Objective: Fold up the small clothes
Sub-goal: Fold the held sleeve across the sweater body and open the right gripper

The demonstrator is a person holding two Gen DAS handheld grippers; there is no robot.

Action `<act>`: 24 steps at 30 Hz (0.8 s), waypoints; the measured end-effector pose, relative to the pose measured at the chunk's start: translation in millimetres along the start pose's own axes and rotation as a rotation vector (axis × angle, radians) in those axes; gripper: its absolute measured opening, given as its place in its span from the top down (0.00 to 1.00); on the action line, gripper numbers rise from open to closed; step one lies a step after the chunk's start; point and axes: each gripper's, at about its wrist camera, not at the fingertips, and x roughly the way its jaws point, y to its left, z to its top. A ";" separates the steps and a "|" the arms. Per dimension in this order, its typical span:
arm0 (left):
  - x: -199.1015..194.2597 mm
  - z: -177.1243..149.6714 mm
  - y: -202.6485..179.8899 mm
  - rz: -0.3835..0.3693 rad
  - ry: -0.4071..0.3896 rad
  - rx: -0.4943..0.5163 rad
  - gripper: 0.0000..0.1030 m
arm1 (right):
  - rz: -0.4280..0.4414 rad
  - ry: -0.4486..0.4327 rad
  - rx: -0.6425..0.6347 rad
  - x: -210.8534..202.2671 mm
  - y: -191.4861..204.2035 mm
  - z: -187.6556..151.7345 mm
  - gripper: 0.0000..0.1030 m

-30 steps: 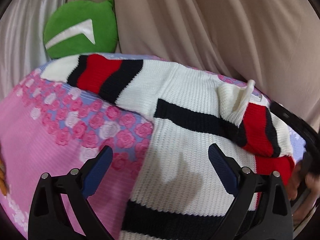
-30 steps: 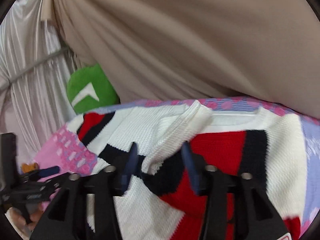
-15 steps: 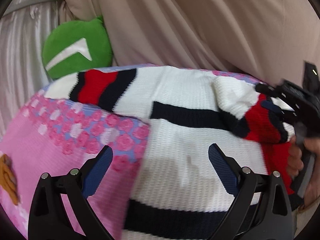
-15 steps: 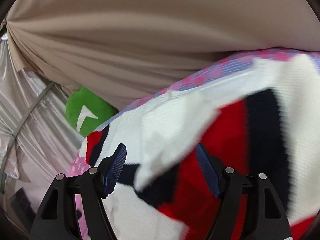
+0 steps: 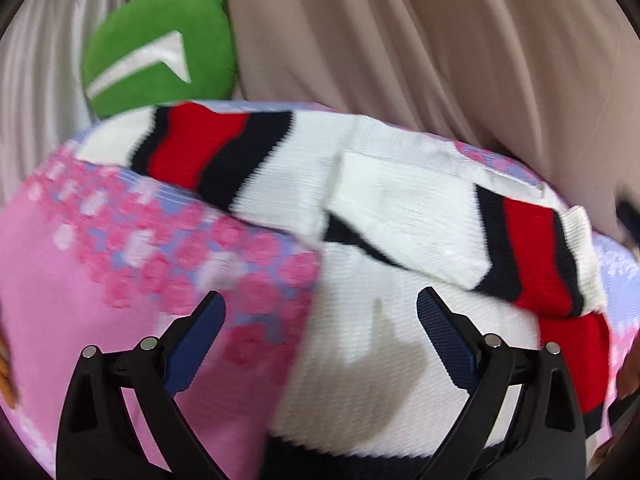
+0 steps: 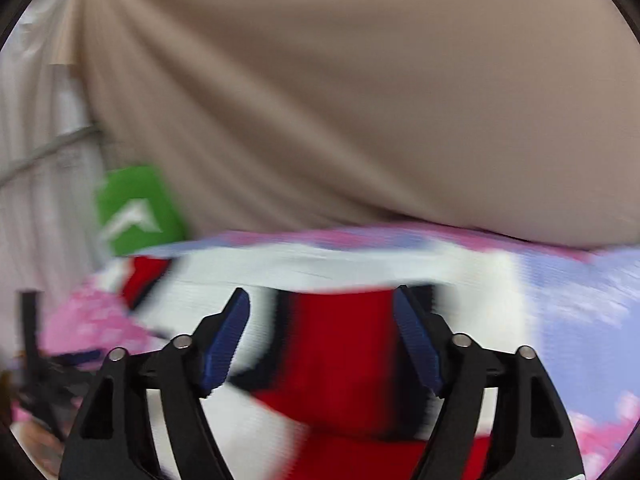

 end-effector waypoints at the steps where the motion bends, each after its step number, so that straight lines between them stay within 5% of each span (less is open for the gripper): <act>1: 2.8 1.3 -4.7 0.005 -0.005 -0.003 0.09 | -0.090 0.022 0.033 -4.9 -31.4 -10.0 0.27; 4: 14.7 3.8 -21.9 0.054 -0.021 0.005 0.09 | -0.203 0.104 0.154 -2.8 -98.0 -32.2 0.26; 7: 27.1 1.6 -33.7 0.078 -0.010 -0.004 0.09 | -0.099 0.191 0.270 19.0 -121.6 -48.1 0.27; 8: 30.0 0.2 -36.4 0.085 -0.008 -0.003 0.09 | -0.067 0.223 0.288 26.9 -123.9 -52.6 0.40; 9: 32.0 -1.4 -37.9 0.093 -0.006 0.000 0.09 | -0.048 0.244 0.281 31.9 -120.1 -55.8 0.77; 10: 33.1 -2.7 -39.1 0.101 -0.005 0.008 0.09 | -0.075 0.243 0.261 33.6 -109.3 -54.7 0.79; 11: 32.7 -4.7 -39.3 0.111 -0.008 0.020 0.09 | -0.086 0.201 0.266 22.4 -112.4 -52.9 0.91; 14: 29.7 -9.9 -36.4 0.133 -0.026 0.047 0.09 | -0.137 0.128 0.347 -2.7 -138.7 -53.2 0.91; 16: 28.8 -13.3 -32.1 0.130 -0.019 0.045 0.09 | -0.185 0.201 0.326 4.6 -145.7 -62.4 0.92; 20: 23.9 -16.5 -27.1 0.099 0.016 0.031 0.09 | -0.133 0.159 0.323 -26.9 -136.7 -60.0 0.82; 23: 5.1 -25.3 -19.9 0.063 0.027 0.058 0.09 | -0.119 0.130 0.286 -65.0 -117.0 -62.5 0.42; 24: -4.9 -32.3 -13.7 0.047 0.035 0.067 0.09 | -0.133 0.148 0.261 -81.3 -111.1 -72.4 0.40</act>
